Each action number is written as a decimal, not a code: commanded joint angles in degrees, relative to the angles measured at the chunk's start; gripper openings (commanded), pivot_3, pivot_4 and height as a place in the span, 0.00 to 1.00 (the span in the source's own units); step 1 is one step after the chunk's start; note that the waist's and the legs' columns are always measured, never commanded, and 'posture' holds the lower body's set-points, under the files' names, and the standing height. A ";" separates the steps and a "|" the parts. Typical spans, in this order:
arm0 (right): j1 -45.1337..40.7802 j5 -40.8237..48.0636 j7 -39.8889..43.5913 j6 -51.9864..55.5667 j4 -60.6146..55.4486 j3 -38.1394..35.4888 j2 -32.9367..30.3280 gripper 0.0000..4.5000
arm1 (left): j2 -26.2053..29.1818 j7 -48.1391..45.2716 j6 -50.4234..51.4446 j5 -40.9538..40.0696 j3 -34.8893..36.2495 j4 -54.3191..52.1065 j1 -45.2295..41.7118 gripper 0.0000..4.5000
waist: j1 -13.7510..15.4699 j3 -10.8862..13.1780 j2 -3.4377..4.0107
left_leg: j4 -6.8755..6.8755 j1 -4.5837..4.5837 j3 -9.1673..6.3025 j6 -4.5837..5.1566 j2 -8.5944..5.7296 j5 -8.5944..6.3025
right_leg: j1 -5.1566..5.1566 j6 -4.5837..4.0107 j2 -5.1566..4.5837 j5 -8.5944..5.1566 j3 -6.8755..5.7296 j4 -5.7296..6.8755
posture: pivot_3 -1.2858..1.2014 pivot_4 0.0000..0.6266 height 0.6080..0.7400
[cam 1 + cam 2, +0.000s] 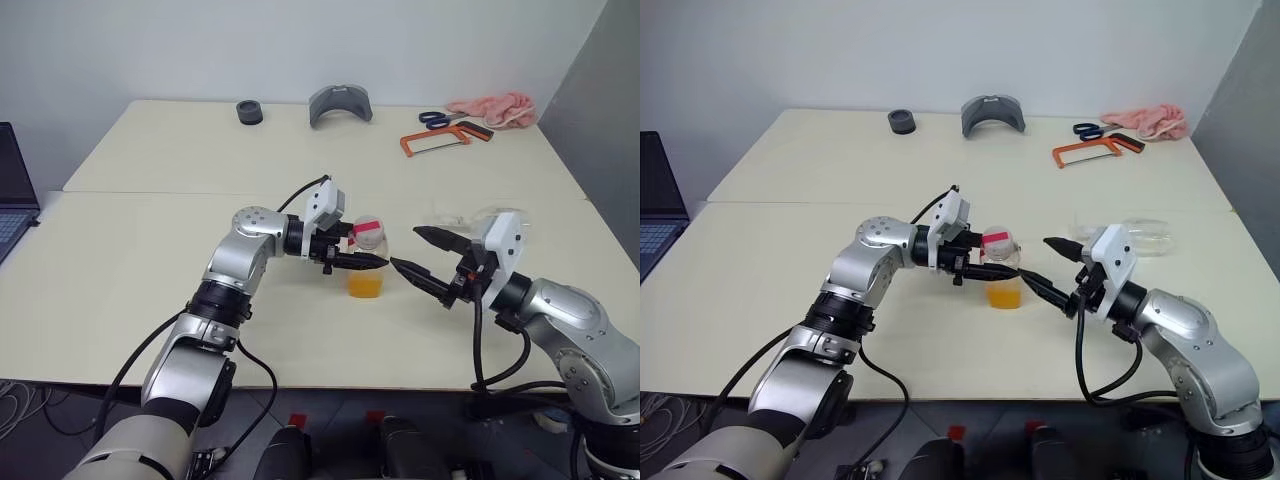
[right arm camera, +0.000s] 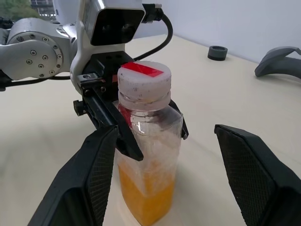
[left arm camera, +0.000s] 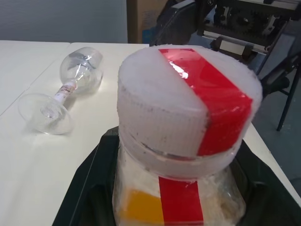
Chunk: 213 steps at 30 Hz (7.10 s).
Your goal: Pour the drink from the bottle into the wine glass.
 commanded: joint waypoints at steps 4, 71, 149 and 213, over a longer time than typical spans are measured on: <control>-2.82 3.77 -0.30 0.86 -2.90 -1.88 -0.27 0.85 | 0.33 -1.66 0.71 -1.22 0.68 -1.40 -2.24 0.49 | 0.00 0.00 0.00 | 0.00 0.00 0.00 0.00 0.00 0.00 | 0.00 0.00 0.00 0.00 -0.01 0.00 | 0.52 0.24 1.00; -9.08 -3.83 -0.60 -3.92 1.89 4.74 5.33 1.00 | 0.25 -2.11 0.43 -0.21 0.16 -2.65 -1.05 0.49 | -0.02 0.00 0.00 | 0.01 -0.02 -0.01 -0.01 0.03 0.00 | -0.01 0.00 -0.02 0.00 -0.02 0.00 | 0.52 0.24 1.00; 9.82 -7.42 -2.20 -6.02 5.70 -10.77 -1.61 0.39 | 1.74 -0.37 0.48 -0.47 0.71 -3.73 1.20 0.49 | 0.98 0.00 0.00 | 0.00 -0.02 0.03 0.01 -0.01 0.00 | 0.04 0.00 -0.06 0.00 -0.02 -0.03 | 0.52 0.24 1.00; -26.17 -20.31 4.14 -2.89 26.98 22.83 19.99 1.00 | 7.10 50.91 -14.40 6.61 21.85 29.28 -4.12 0.99 | -0.46 0.03 -0.08 | -0.01 -0.09 -0.37 -0.25 -0.02 0.14 | -0.22 -0.02 -0.17 0.02 -0.10 0.09 | 0.52 0.24 1.00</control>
